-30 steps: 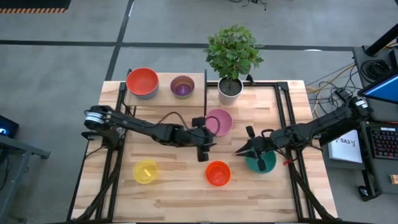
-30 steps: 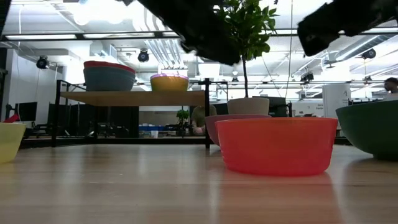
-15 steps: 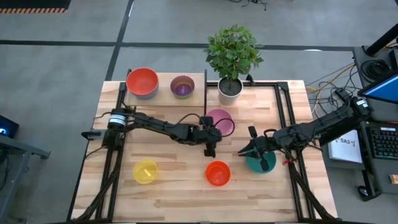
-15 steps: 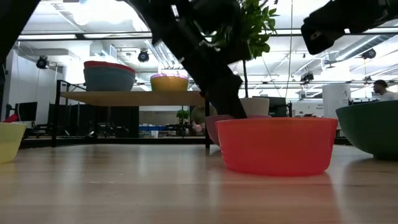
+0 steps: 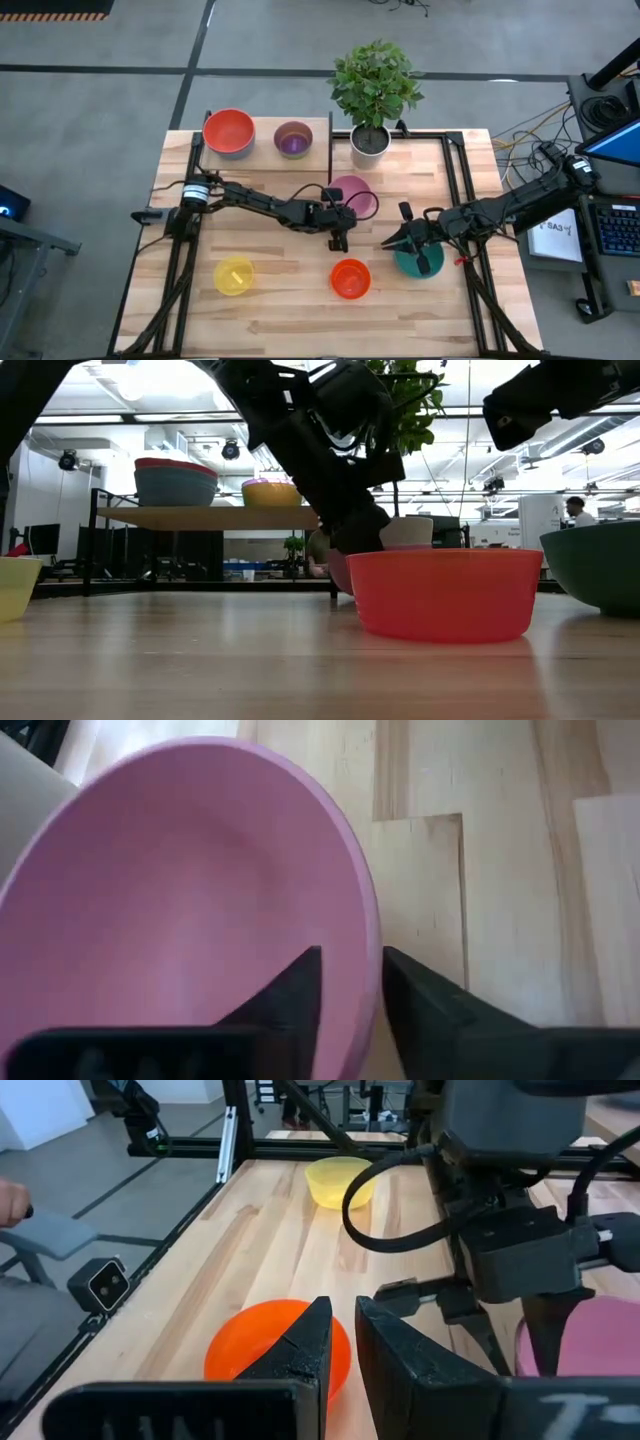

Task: Place and stack bowls onto a shelf
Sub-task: Stack the pink bowl on top of the orange bowl on the shelf

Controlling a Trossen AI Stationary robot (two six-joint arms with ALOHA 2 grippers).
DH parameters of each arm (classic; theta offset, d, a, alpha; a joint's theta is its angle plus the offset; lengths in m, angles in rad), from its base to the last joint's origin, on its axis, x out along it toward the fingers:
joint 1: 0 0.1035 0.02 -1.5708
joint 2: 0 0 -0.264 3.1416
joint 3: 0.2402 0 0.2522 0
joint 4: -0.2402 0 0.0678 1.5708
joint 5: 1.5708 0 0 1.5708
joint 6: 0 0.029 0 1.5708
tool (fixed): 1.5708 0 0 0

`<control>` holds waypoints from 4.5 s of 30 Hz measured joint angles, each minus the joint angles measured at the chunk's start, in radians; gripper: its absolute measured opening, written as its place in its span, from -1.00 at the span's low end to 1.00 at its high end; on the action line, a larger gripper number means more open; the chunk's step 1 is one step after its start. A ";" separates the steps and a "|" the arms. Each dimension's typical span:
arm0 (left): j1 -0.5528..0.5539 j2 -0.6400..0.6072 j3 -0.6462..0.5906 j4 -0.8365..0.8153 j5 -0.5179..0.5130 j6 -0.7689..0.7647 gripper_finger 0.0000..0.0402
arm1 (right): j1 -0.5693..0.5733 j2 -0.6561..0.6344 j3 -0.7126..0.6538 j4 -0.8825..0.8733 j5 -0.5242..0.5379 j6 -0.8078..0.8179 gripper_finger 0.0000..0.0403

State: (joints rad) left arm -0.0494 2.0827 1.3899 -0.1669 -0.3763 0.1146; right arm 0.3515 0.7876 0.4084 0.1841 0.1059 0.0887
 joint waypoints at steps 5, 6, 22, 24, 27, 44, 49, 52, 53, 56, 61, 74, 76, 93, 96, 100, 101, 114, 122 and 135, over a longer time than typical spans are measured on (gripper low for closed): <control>-0.006 0.000 0.024 -0.021 0.025 -0.002 -0.95 | 0.000 0.000 0.000 0.000 0.000 -0.001 -0.81; -0.007 0.000 0.035 -0.038 0.045 -0.003 -0.97 | 0.000 0.000 0.000 0.000 0.000 -0.001 -0.81; -0.055 -0.073 0.319 -0.576 0.232 0.054 -1.00 | 0.000 0.000 0.000 -0.013 0.000 0.006 -0.81; -0.056 -0.111 0.328 -0.636 0.232 0.057 -1.00 | 0.000 0.000 0.000 -0.018 0.000 0.007 -0.81; -0.057 -0.189 0.322 -0.703 0.228 0.057 -1.00 | 0.000 0.000 0.000 -0.019 0.000 0.008 -0.81; 0.044 -0.763 0.293 -1.214 -0.209 -0.211 -1.00 | 0.000 0.000 -0.001 -0.023 0.000 0.006 -0.81; 0.203 -0.859 0.274 -1.227 -0.199 -0.212 -1.00 | 0.000 0.000 -0.001 -0.023 0.001 0.006 -0.81; 0.305 -0.878 0.261 -1.231 -0.146 -0.194 -1.00 | 0.000 0.000 -0.001 -0.022 0.001 0.008 -0.81; 0.335 -0.879 0.255 -1.230 -0.119 -0.187 -1.00 | 0.000 0.000 -0.001 -0.023 0.002 0.008 -0.81; 0.416 -0.874 0.228 -1.219 -0.032 -0.170 -1.00 | 0.000 0.000 -0.001 -0.023 0.001 0.008 -0.81; 0.494 -0.858 0.166 -1.212 -0.007 -0.168 -1.00 | 0.000 0.000 -0.001 -0.023 0.001 0.008 -0.81; 0.516 -0.805 0.120 -1.108 0.028 -0.142 -1.00 | 0.000 0.000 -0.001 -0.023 0.001 0.018 -0.81; 0.518 -0.794 0.120 -1.108 0.028 -0.142 -1.00 | 0.000 0.000 -0.001 -0.023 0.001 0.019 -0.81; 0.539 -0.759 0.120 -1.108 0.021 -0.138 -0.87 | 0.000 0.000 -0.001 -0.023 0.000 0.016 -0.81; 0.539 -0.759 0.120 -1.109 0.019 -0.138 -0.79 | 0.000 0.000 -0.001 -0.023 0.000 0.016 -0.81; 0.539 -0.761 0.120 -1.109 0.019 -0.138 -0.70 | 0.000 0.000 -0.001 -0.023 0.000 0.016 -0.81; 0.539 -0.763 0.120 -1.111 0.019 -0.136 -0.68 | 0.000 0.000 -0.001 -0.023 0.000 0.016 -0.81; 0.538 -0.812 0.198 -1.070 0.019 -0.115 -0.48 | -0.001 -0.001 -0.001 -0.023 0.000 0.013 -0.81; 0.538 -0.858 0.087 -0.859 0.018 -0.094 -0.67 | -0.001 -0.001 -0.001 -0.023 0.000 0.005 -0.81; 0.538 -1.055 -0.269 -0.556 -0.051 -0.125 -0.98 | 0.000 -0.001 -0.001 -0.023 0.000 0.008 -0.81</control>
State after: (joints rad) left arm 0.4889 1.0276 1.1213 -0.7231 -0.4274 -0.0107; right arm 0.3511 0.7868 0.4072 0.1612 0.1062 0.0971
